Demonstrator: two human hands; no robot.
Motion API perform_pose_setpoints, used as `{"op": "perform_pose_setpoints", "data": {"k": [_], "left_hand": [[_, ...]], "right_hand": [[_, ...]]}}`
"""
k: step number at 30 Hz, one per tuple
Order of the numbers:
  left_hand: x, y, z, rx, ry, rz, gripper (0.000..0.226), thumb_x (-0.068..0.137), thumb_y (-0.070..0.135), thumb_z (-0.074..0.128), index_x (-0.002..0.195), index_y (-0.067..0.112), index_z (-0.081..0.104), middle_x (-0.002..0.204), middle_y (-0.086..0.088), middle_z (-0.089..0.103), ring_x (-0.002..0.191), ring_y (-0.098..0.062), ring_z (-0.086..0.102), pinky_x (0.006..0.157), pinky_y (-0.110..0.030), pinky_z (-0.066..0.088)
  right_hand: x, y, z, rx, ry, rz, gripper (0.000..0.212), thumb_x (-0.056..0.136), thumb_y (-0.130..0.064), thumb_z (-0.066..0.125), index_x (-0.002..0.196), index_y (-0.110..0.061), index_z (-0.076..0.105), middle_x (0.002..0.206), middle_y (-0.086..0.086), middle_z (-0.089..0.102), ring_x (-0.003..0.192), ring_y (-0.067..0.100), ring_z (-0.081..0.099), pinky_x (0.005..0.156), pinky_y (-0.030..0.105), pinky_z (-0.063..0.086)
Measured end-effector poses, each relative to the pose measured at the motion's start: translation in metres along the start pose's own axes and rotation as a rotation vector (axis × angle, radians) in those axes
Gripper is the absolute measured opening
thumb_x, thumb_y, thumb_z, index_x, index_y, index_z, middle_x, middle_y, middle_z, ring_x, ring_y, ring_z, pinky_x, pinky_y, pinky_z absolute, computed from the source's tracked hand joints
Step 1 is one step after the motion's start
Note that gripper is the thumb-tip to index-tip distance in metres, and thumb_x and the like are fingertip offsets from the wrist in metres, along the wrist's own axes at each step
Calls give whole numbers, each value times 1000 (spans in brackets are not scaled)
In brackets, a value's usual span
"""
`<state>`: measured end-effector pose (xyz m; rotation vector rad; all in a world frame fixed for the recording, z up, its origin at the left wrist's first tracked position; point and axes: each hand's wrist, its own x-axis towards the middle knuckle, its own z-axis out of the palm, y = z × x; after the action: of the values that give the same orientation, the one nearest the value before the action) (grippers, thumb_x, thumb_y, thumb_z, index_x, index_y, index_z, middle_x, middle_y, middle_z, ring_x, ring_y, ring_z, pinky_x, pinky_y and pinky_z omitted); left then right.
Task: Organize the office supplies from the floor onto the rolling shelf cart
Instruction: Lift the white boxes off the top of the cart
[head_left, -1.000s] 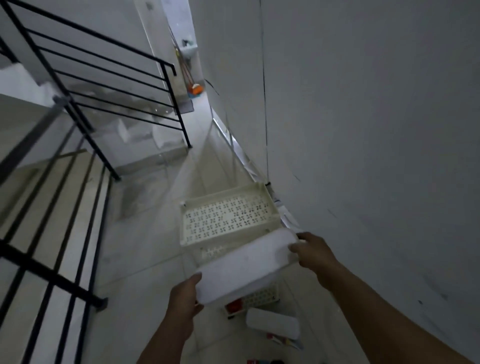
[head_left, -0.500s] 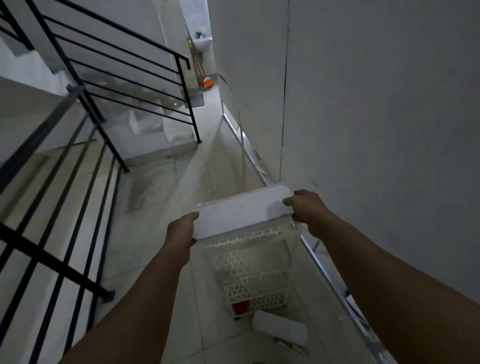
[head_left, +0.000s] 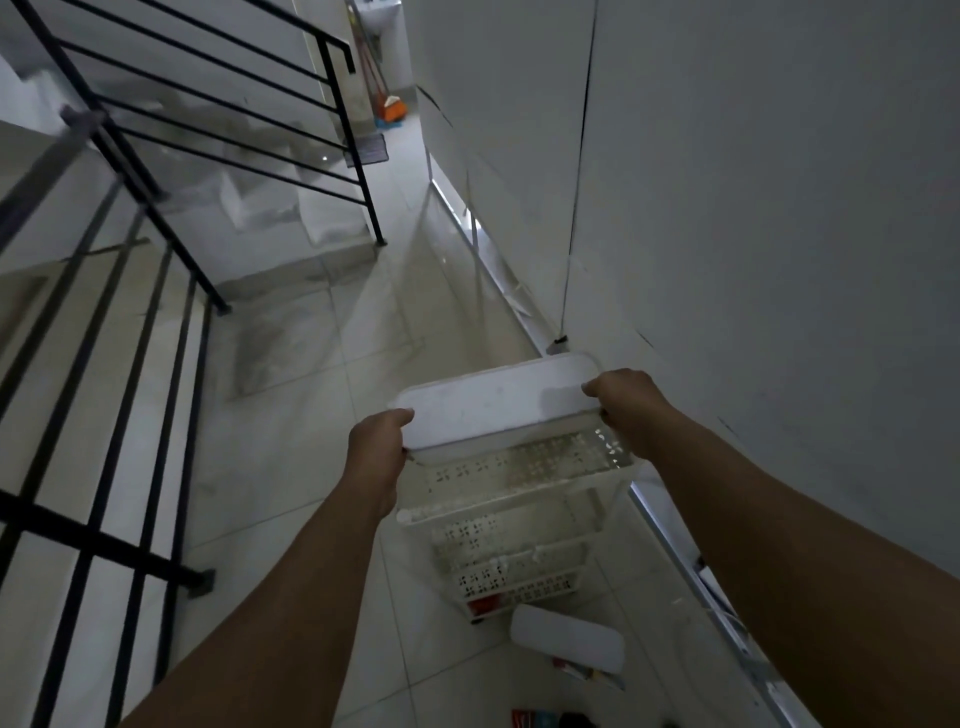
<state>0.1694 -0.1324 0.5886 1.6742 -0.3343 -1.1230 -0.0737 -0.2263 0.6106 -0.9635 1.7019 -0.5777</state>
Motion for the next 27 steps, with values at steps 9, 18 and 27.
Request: {"op": "perform_pose_setpoints", "data": {"k": [9,18,27], "left_hand": [[14,-6,5,-19,-46,50,23,81,27,63,102,16,63,109,-4,66,100,-21,62,96,-36,48],[13,-7,0,-83,-76,57,44,88,27,59,127,8,53,113,-5,62,93,-14,59,70,-26,46],[-25,-11,13,127,201,210,35,88,25,61,120,12,60,119,-7,62,111,-26,58,100,-44,49]], "right_hand": [[7,7,4,44,-25,-117,46,85,-12,54,128,3,51,112,19,54,76,16,51,70,31,49],[9,11,14,133,-76,-100,71,86,-16,58,148,-16,24,139,14,42,102,30,56,86,39,48],[-1,27,-17,197,-16,-118,21,81,-13,59,64,-15,47,69,7,48,59,21,49,69,33,47]]}}
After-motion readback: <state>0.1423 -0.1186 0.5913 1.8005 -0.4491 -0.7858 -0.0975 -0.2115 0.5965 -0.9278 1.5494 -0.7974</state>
